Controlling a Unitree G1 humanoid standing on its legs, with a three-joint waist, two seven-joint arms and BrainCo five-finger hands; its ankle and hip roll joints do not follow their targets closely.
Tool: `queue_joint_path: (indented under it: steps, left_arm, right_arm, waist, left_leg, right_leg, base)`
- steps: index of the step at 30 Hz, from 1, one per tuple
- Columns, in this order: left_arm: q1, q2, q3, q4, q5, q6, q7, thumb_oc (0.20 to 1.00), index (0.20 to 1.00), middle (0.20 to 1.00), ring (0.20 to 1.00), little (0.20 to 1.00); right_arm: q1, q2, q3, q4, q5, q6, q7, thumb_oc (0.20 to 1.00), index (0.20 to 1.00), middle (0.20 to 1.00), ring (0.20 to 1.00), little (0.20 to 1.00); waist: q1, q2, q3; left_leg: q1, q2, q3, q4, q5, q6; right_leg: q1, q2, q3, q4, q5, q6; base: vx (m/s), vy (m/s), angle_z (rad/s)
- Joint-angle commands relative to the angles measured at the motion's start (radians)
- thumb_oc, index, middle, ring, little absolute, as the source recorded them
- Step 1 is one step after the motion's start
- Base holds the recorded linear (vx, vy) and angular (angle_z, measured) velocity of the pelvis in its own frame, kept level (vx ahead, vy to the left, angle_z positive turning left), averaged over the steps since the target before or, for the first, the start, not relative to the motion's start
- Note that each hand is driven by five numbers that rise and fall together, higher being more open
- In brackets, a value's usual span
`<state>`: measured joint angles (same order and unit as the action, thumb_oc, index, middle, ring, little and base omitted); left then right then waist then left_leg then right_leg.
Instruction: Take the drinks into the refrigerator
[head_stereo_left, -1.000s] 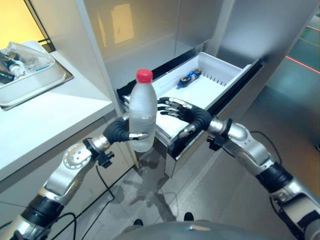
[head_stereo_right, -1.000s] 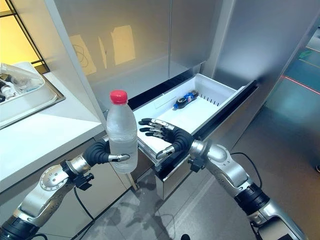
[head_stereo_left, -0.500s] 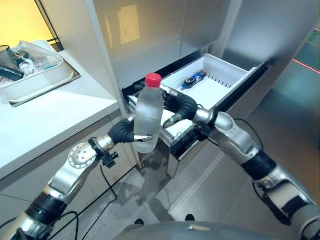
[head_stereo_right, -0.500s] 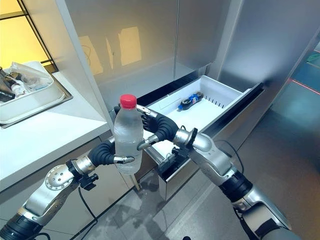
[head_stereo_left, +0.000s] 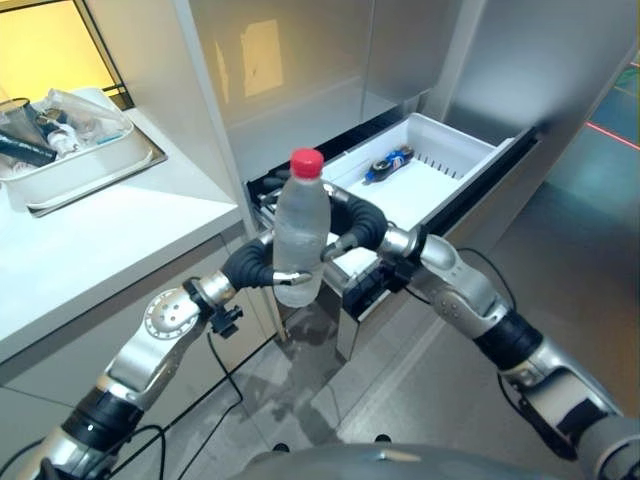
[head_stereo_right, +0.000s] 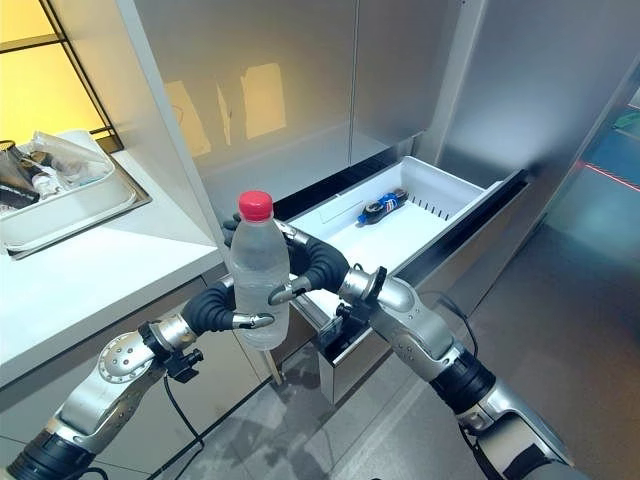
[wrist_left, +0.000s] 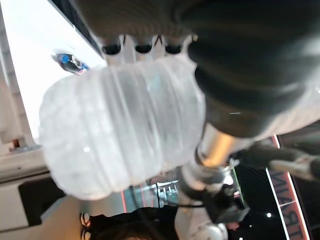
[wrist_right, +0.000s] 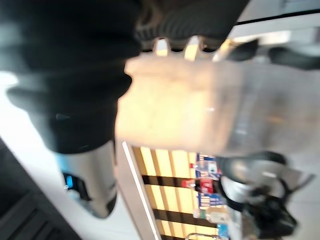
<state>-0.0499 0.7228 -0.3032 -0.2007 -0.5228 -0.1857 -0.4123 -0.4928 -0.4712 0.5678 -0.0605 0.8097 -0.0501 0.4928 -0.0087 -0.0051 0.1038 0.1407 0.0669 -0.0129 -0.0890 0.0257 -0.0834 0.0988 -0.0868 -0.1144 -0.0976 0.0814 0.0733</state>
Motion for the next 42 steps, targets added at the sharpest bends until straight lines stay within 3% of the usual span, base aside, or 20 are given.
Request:
queue_joint_path:
  steps: [1, 7, 17, 26, 29, 37, 42]
  left_arm:
    - [-0.156, -0.027, 0.078, 0.006, -0.045, -0.096, 0.052, 0.2, 0.2, 0.2, 0.2, 0.2]
    - [-0.157, -0.038, 0.077, 0.015, -0.037, -0.094, 0.056, 0.2, 0.2, 0.2, 0.2, 0.2]
    - [-0.181, -0.055, 0.035, 0.033, -0.048, -0.094, 0.068, 0.2, 0.2, 0.2, 0.2, 0.2]
    - [-0.239, -0.064, -0.047, 0.04, -0.08, -0.088, 0.06, 0.2, 0.2, 0.2, 0.2, 0.2]
    - [-0.257, -0.066, -0.057, 0.051, -0.074, -0.084, 0.066, 0.2, 0.2, 0.2, 0.2, 0.2]
    - [-0.24, -0.055, -0.014, 0.064, -0.027, -0.09, 0.085, 0.2, 0.2, 0.2, 0.2, 0.2]
    - [-0.207, -0.052, 0.024, 0.065, 0.002, -0.092, 0.093, 0.2, 0.2, 0.2, 0.2, 0.2]
  right_arm:
    - [-0.031, 0.003, 0.052, -0.098, 0.004, -0.011, 0.086, 1.0, 1.0, 1.0, 1.0, 1.0]
    - [-0.026, 0.027, 0.048, -0.078, -0.016, -0.019, 0.068, 1.0, 1.0, 1.0, 1.0, 1.0]
    - [-0.219, 0.125, 0.077, 0.013, -0.002, -0.052, -0.006, 1.0, 1.0, 1.0, 1.0, 1.0]
    - [-0.425, 0.236, 0.088, 0.304, 0.011, -0.095, -0.116, 1.0, 1.0, 1.0, 1.0, 1.0]
    - [-0.404, 0.25, 0.098, 0.303, 0.038, -0.081, -0.112, 1.0, 1.0, 1.0, 1.0, 1.0]
    - [-0.337, 0.195, 0.149, 0.152, 0.051, -0.01, -0.022, 1.0, 1.0, 1.0, 1.0, 1.0]
    - [-0.261, 0.112, 0.144, 0.074, 0.039, 0.014, 0.025, 1.0, 1.0, 1.0, 1.0, 1.0]
  waist:
    - [0.001, -0.037, 0.012]
    - [0.001, -0.038, 0.013]
    - [0.015, -0.038, 0.006]
    - [0.038, -0.055, -0.004]
    - [0.041, -0.059, -0.002]
    - [0.04, -0.068, 0.002]
    - [0.033, -0.068, 0.003]
  left_leg:
    - [0.016, -0.083, -0.042, 0.031, -0.104, 0.082]
    - [0.015, -0.082, -0.042, 0.033, -0.107, 0.083]
    - [0.018, -0.082, -0.036, 0.034, -0.111, 0.086]
    - [0.017, -0.086, -0.041, 0.033, -0.11, 0.088]
    - [0.015, -0.086, -0.045, 0.034, -0.109, 0.088]
    - [0.014, -0.084, -0.053, 0.035, -0.111, 0.086]
    - [0.017, -0.082, -0.055, 0.037, -0.114, 0.085]
  right_leg:
    - [0.069, 0.022, -0.055, 0.024, -0.124, -0.011]
    - [0.068, 0.022, -0.052, 0.028, -0.126, -0.012]
    - [0.07, 0.022, -0.041, 0.022, -0.125, -0.011]
    - [0.076, 0.021, -0.047, 0.017, -0.121, -0.012]
    - [0.075, 0.021, -0.053, 0.019, -0.121, -0.013]
    - [0.076, 0.023, -0.061, 0.023, -0.128, -0.015]
    - [0.077, 0.025, -0.063, 0.029, -0.134, -0.016]
  base:
    - [0.0, -0.002, 0.03]
    - [0.0, 0.0, 0.0]
    - [0.0, 0.0, 0.0]
    - [0.0, 0.002, 0.0]
    - [-0.01, 0.008, 0.03]
    - [0.0, -0.001, 0.03]
    - [0.0, -0.001, 0.02]
